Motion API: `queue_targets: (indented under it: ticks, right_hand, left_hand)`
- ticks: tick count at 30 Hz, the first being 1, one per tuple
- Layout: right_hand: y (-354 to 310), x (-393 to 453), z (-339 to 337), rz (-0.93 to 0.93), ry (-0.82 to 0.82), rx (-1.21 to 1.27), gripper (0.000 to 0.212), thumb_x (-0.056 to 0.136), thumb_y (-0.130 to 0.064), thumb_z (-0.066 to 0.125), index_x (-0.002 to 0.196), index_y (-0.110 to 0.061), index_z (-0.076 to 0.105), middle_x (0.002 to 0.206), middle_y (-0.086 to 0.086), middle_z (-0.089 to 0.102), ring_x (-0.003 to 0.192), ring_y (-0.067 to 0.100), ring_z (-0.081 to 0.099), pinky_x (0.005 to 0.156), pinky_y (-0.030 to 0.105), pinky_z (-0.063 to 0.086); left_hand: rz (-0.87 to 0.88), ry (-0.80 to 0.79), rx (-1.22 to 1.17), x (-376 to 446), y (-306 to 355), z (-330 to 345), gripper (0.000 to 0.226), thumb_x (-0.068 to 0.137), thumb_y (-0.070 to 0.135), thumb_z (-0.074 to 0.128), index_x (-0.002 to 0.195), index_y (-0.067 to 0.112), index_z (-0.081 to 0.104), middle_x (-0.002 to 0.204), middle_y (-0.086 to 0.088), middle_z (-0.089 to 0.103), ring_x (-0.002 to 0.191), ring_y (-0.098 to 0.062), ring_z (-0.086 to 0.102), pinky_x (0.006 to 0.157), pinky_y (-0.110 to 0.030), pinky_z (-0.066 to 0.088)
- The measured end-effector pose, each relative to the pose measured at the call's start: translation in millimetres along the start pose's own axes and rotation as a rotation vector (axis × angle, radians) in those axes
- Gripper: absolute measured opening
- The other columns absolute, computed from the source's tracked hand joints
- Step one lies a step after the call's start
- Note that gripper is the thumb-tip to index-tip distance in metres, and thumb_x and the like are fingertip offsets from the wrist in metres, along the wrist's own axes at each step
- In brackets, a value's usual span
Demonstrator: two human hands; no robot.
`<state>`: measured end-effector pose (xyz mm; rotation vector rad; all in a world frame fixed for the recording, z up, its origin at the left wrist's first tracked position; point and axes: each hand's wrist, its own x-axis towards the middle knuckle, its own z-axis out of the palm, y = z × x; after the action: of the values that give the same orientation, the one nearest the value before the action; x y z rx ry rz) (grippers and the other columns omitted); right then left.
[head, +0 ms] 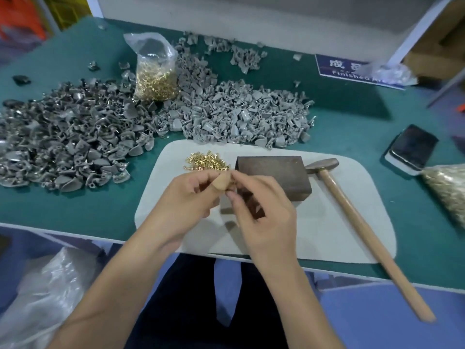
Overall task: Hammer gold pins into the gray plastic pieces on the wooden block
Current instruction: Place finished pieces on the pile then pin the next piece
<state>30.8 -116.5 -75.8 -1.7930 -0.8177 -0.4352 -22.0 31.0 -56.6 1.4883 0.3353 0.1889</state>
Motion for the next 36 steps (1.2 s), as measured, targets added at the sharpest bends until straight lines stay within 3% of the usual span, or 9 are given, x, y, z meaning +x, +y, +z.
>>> queue_targets:
  ticks: [4, 8, 10, 13, 16, 20, 26, 31, 36]
  right_hand:
    - [31, 17, -45, 0.120, 0.286, -0.401, 0.020, 0.099, -0.018, 0.063, 0.115, -0.012, 0.074, 0.110, 0.006, 0.068, 0.103, 0.026, 0.058, 0.099, 0.038, 0.045]
    - [59, 25, -77, 0.461, 0.069, -0.178, 0.017, 0.100, -0.019, 0.061, 0.115, -0.018, 0.070, 0.103, -0.003, 0.070, 0.096, 0.012, 0.063, 0.081, 0.021, 0.050]
    - [62, 18, -82, 0.451, -0.002, -0.140, 0.016, 0.100, -0.019, 0.063, 0.113, -0.018, 0.072, 0.106, -0.007, 0.072, 0.099, 0.008, 0.066, 0.076, 0.008, 0.045]
    - [60, 9, -83, 0.422, 0.000, -0.093, 0.015, 0.098, -0.021, 0.068, 0.112, -0.021, 0.073, 0.099, -0.021, 0.071, 0.104, 0.003, 0.066, 0.077, 0.005, 0.043]
    - [59, 2, -87, 0.413, 0.025, -0.071, 0.011, 0.095, -0.020, 0.071, 0.103, -0.028, 0.072, 0.082, -0.015, 0.070, 0.081, 0.006, 0.067, 0.071, 0.010, 0.045]
    - [55, 6, -88, 0.284, 0.089, -0.254, 0.016, 0.096, -0.030, 0.068, 0.109, -0.024, 0.075, 0.110, -0.006, 0.070, 0.101, 0.020, 0.065, 0.085, 0.033, 0.053]
    - [44, 49, -73, 0.075, -0.031, 0.039, 0.020, 0.092, -0.020, 0.075, 0.112, -0.021, 0.075, 0.097, -0.012, 0.070, 0.091, 0.017, 0.066, 0.078, 0.028, 0.050]
    - [50, 81, -60, -0.019, -0.029, -0.123, 0.018, 0.089, -0.018, 0.079, 0.107, -0.018, 0.077, 0.092, -0.011, 0.069, 0.082, 0.004, 0.059, 0.071, 0.012, 0.040]
    - [49, 107, -42, -0.104, 0.007, -0.253, 0.007, 0.090, -0.019, 0.077, 0.096, -0.017, 0.079, 0.089, -0.008, 0.073, 0.078, 0.010, 0.064, 0.069, 0.033, 0.055]
  left_hand:
    - [0.072, 0.132, 0.122, 12, 1, 21, 0.018, 0.100, 0.032, 0.060, 0.093, 0.021, 0.072, 0.066, 0.018, 0.064, 0.056, 0.002, 0.051, 0.052, -0.009, 0.038]
    - [0.210, 0.231, 0.427, 19, -7, 38, 0.011, 0.101, 0.026, 0.060, 0.094, 0.030, 0.067, 0.090, 0.014, 0.071, 0.075, -0.005, 0.064, 0.071, -0.021, 0.050]
    - [0.304, 0.285, 0.567, 19, -10, 44, 0.016, 0.100, 0.021, 0.058, 0.092, 0.034, 0.063, 0.096, 0.019, 0.068, 0.090, -0.001, 0.061, 0.078, -0.010, 0.043]
    - [0.369, 0.320, 0.584, 19, -15, 47, 0.012, 0.101, 0.024, 0.058, 0.096, 0.034, 0.063, 0.102, 0.018, 0.066, 0.098, 0.001, 0.058, 0.082, -0.009, 0.041]
    - [0.359, 0.285, 0.566, 15, -18, 48, 0.010, 0.101, 0.023, 0.060, 0.097, 0.031, 0.063, 0.102, 0.016, 0.064, 0.098, -0.002, 0.058, 0.083, -0.021, 0.045]
    - [0.501, 0.315, 0.860, 20, 2, 45, 0.011, 0.098, 0.025, 0.062, 0.091, 0.033, 0.064, 0.096, 0.024, 0.061, 0.095, -0.002, 0.047, 0.079, -0.017, 0.034]
    - [0.267, -0.054, 0.243, 44, 36, 66, 0.014, 0.096, 0.034, 0.067, 0.092, 0.026, 0.077, 0.085, 0.013, 0.076, 0.072, 0.005, 0.062, 0.064, -0.009, 0.044]
    - [-0.054, -0.050, -0.069, 71, 42, 68, 0.024, 0.096, 0.030, 0.064, 0.103, 0.013, 0.078, 0.092, 0.002, 0.071, 0.080, -0.005, 0.055, 0.069, -0.022, 0.046]
    - [-0.085, -0.008, -0.060, 93, 54, 51, 0.021, 0.096, 0.033, 0.067, 0.084, 0.023, 0.081, 0.080, 0.006, 0.070, 0.077, -0.004, 0.061, 0.059, -0.020, 0.051]
